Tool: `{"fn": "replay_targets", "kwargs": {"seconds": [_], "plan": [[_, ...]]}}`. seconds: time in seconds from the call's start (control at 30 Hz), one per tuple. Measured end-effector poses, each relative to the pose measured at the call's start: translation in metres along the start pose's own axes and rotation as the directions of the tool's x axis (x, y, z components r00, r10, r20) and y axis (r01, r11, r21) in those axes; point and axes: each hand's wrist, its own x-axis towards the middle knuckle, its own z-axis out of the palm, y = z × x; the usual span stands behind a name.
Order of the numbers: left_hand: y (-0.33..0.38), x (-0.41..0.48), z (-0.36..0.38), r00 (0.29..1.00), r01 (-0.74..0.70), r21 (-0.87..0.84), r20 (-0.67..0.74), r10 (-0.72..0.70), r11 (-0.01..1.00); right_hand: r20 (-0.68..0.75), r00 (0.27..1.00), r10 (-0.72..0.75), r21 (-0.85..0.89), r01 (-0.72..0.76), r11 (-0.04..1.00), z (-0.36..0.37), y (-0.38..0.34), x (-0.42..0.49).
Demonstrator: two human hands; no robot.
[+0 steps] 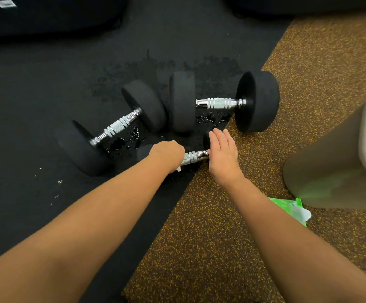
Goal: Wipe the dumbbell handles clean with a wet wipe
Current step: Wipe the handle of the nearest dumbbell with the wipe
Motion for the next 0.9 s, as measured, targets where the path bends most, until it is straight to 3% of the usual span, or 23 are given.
{"fn": "replay_targets", "kwargs": {"seconds": [0.47, 0.9], "plan": [[0.002, -0.018, 0.001, 0.988, -0.086, 0.191, -0.113, 0.109, 0.978, 0.035, 0.999, 0.005, -0.002, -0.005, 1.0, -0.001, 0.001, 0.0], [0.012, -0.017, 0.002, 0.951, -0.18, 0.154, -0.227, 0.212, 0.972, 0.051, 0.999, 0.009, -0.028, -0.008, 1.0, -0.003, -0.001, 0.0]]}}
